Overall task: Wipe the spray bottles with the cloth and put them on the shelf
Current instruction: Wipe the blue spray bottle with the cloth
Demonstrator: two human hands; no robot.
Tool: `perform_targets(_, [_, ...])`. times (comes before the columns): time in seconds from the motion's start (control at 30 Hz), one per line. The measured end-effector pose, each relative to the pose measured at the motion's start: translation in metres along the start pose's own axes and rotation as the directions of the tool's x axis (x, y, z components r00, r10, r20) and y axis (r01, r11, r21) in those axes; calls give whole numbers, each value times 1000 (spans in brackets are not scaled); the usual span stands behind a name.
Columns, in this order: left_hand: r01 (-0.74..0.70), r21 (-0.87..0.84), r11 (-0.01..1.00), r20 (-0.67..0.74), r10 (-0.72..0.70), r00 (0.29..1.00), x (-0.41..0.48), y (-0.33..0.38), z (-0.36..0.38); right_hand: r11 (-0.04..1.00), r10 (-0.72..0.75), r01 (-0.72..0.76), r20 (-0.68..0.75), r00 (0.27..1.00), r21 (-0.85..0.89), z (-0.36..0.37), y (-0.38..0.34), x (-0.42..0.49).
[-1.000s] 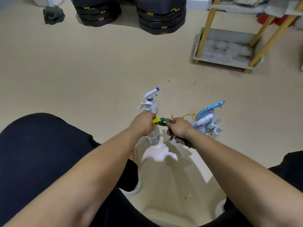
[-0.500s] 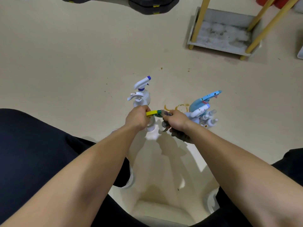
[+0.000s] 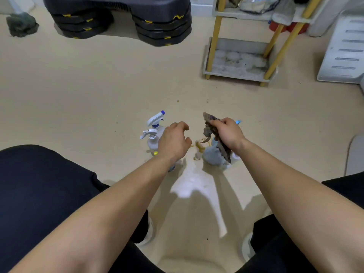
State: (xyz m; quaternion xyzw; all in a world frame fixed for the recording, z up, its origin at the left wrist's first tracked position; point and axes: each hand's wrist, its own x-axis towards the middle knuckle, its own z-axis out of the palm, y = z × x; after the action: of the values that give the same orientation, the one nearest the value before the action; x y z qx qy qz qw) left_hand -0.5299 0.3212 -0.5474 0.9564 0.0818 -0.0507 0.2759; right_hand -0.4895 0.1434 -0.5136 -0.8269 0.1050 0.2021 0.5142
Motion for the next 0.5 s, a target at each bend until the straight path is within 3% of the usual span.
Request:
perform_targets(0.2, [100, -162, 982, 153, -75, 985, 30, 38, 34, 983, 129, -89, -256, 958, 163, -72, 27, 12])
perform_targets(0.37, [177, -232, 956, 202, -130, 971, 58, 56, 69, 941, 284, -198, -323, 903, 275, -99, 64, 26])
perform_targets(0.5, [226, -307, 925, 248, -151, 957, 86, 65, 94, 921, 328, -213, -357, 875, 326, -98, 85, 47])
